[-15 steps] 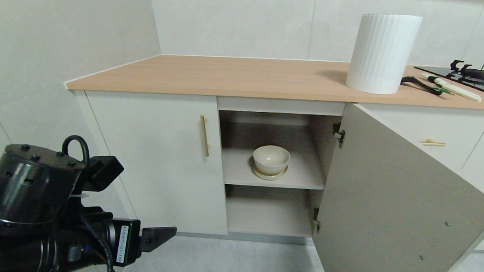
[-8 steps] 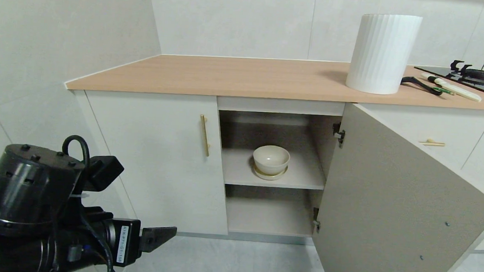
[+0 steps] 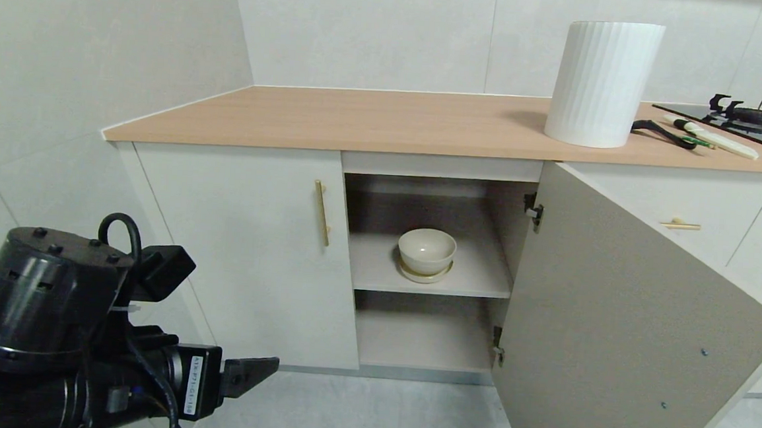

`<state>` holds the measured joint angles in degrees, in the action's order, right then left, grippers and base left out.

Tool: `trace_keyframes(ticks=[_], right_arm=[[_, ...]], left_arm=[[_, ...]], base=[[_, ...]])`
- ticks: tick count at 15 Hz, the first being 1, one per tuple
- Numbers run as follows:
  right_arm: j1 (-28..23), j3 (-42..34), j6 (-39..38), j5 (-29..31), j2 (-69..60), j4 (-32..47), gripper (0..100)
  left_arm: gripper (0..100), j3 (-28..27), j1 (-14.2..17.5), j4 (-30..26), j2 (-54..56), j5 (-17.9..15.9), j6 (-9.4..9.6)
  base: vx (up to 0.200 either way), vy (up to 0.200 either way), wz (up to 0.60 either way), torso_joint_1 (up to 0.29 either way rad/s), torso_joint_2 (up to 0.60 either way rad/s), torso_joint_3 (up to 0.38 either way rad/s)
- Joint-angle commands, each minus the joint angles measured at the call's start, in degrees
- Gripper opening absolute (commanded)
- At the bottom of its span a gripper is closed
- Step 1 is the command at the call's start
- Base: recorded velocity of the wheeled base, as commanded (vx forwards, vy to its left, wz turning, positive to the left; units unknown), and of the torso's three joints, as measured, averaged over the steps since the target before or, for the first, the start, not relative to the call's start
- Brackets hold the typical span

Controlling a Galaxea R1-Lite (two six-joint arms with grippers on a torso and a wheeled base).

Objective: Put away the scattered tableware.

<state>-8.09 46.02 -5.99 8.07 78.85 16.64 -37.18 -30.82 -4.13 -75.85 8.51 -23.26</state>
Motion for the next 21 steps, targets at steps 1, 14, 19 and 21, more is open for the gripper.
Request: trace_keyframes(ticks=[1,14,19,21], right_arm=[[0.1,-0.1,-1.7,-1.1,3.7,-1.0,100],[16.1,-2.9,-10.2,-2.4,4.3,-1.1,100],[18.2,-3.6,-12.3,-2.4,4.2,-3.7,100],[18.5,-4.0,-12.6,-2.4,4.4,-5.0,100]], left_arm=[[100,0.0,-0.2,0.0,-0.1,0.0,-0.03],[100,-0.1,-0.3,0.0,-0.1,0.0,-0.03],[100,0.0,-0.3,0.0,-0.1,0.1,-0.03],[100,-0.1,-0.4,0.0,-0.1,0.0,-0.03]], base=[[0.0,0.0,0.0,0.0,0.0,0.0],[0.0,0.0,0.0,0.0,0.0,0.0],[0.0,0.0,0.0,0.0,0.0,0.0],[-0.1,0.0,0.0,0.001,0.0,0.001]])
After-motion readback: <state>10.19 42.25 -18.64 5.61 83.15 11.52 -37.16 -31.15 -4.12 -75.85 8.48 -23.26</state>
